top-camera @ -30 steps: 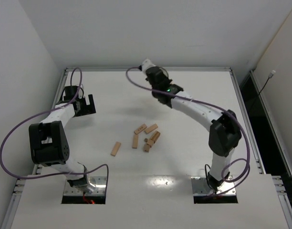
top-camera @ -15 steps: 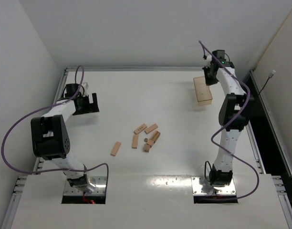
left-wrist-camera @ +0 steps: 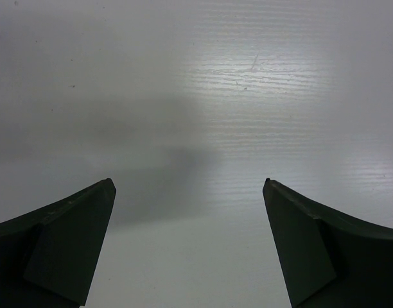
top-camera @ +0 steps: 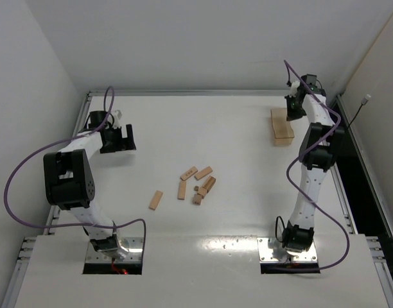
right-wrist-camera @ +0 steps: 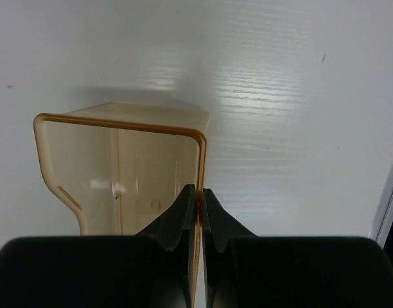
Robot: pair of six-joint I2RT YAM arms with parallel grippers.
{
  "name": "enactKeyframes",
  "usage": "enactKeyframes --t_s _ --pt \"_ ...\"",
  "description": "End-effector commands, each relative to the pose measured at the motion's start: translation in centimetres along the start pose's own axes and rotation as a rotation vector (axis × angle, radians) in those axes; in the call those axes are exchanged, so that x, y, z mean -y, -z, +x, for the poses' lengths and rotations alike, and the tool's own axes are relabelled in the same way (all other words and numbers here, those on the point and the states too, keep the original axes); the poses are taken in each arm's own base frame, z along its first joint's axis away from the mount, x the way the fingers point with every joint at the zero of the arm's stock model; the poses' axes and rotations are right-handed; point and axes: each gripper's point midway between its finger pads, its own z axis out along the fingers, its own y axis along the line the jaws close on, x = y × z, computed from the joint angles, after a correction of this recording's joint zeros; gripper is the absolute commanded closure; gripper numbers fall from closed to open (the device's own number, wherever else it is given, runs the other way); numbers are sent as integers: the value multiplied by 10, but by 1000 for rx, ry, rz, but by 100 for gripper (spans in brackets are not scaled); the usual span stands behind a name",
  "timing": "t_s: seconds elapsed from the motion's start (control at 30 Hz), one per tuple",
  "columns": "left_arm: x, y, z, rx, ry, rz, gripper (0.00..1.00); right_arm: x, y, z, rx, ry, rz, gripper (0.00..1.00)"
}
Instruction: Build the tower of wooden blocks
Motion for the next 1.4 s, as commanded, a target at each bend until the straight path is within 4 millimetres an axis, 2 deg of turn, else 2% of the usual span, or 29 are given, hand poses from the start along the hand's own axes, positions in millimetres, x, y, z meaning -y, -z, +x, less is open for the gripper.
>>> enactKeyframes --t_s 0.0,0.07,0.1,0.13,0.23,0.27,0.37,0.4,0.43,0.47,0.5,0.53,0.57,0.6,0.67,0.7,0.73,0.77,0.83,0.87,0.97,1.0,1.07,1.1,1.17,1.2,1.27,1.3,1.37 --pt "-1 3 -17 41 -5 17 0 5 1 -25 72 34 27 100" --pt "-1 3 -17 41 -5 17 0 12 2 -24 69 26 41 97" --pt "-1 3 -17 41 -5 17 0 16 2 -26 76 26 63 93" --pt "-1 3 -17 41 -5 17 0 19 9 -30 90 15 85 79" --pt "-1 3 -17 41 -5 17 0 26 16 -34 118 6 131 57" --pt "-1 3 -17 41 -5 17 0 27 21 -37 135 6 135 46" --pt "0 6 -19 51 -7 17 0 22 46 -49 207 -16 129 33" --pt "2 8 -18 54 -8 26 0 21 66 -49 234 -15 135 32" --pt "3 11 -23 73 -13 26 0 19 79 -60 294 -9 129 32" --pt "3 9 -18 63 -10 26 0 7 91 -66 334 -12 105 31" --pt "3 10 -14 57 -9 26 0 0 92 -52 326 -9 82 30" --pt "1 10 -16 68 -11 17 0 -3 132 -76 453 7 78 30" --pt "5 10 -12 61 -17 23 0 -13 146 -79 500 11 36 29" --pt "5 12 -9 60 -17 23 0 -25 148 -68 505 14 6 28" --pt "6 15 -8 64 -18 23 0 -42 179 -75 606 52 -61 26" --pt "6 18 -11 75 -29 22 0 -61 204 -72 651 133 -90 25" --pt "10 24 -11 87 -33 36 0 -73 217 -71 677 193 -118 25" --pt "21 25 -7 83 -65 52 0 -95 224 -59 663 256 -204 23" --pt "36 30 -2 77 -137 76 0 -123 243 -47 658 354 -267 23" --pt "57 37 0 78 -191 108 0 -136 238 -30 594 362 -326 23" --pt "83 47 9 67 -279 141 0 -156 232 -2 504 376 -399 23" --pt "105 53 16 59 -342 179 0 -159 228 10 462 366 -424 23" --pt "124 57 23 46 -405 193 0 -161 219 26 422 355 -435 23" --pt "146 62 35 22 -456 235 0 -161 220 30 421 355 -436 23" --pt "165 66 43 8 -500 269 0 -168 214 42 397 350 -475 23" --pt "182 70 51 -4 -541 301 0 -170 216 47 389 348 -487 25" --pt "193 66 68 -46 -565 323 0 -174 212 54 367 339 -500 26" --pt "205 68 75 -54 -584 346 0 -179 212 59 362 346 -509 26" --pt "209 65 86 -79 -599 346 0 -179 212 59 362 346 -509 28"
